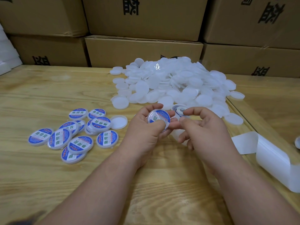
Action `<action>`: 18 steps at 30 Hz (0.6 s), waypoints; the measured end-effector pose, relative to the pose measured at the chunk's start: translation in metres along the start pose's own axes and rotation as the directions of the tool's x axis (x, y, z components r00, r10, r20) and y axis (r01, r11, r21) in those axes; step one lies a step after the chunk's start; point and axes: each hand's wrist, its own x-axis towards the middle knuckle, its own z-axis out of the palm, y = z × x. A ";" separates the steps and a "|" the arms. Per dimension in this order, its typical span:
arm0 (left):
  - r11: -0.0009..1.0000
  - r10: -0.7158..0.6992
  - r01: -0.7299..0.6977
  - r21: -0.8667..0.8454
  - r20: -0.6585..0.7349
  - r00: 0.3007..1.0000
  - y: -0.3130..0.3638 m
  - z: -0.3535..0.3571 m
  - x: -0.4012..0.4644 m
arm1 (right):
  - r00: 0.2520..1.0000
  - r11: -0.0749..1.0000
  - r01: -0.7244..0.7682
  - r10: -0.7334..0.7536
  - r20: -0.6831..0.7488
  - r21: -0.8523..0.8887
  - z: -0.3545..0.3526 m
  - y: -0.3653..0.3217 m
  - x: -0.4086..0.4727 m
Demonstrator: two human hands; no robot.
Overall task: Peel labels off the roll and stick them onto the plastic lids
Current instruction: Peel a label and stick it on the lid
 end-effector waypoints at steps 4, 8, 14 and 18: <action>0.999 0.037 -0.035 0.020 -0.111 0.993 0.002 -0.008 0.002 | 0.995 0.999 0.031 -0.033 -0.089 -0.013 -0.002 -0.002 -0.001; 0.998 0.058 -0.050 0.045 -0.200 0.978 0.007 -0.014 0.004 | 0.981 0.997 0.077 -0.074 -0.177 0.012 -0.007 -0.005 -0.001; 0.992 0.055 -0.024 0.126 -0.247 0.967 0.010 -0.014 0.007 | 0.971 0.994 0.110 -0.102 -0.216 0.025 -0.008 -0.004 -0.002; 0.978 0.114 -0.065 0.199 -0.246 0.963 0.017 -0.016 0.005 | 0.970 0.993 0.117 -0.109 -0.215 0.021 -0.008 -0.003 -0.002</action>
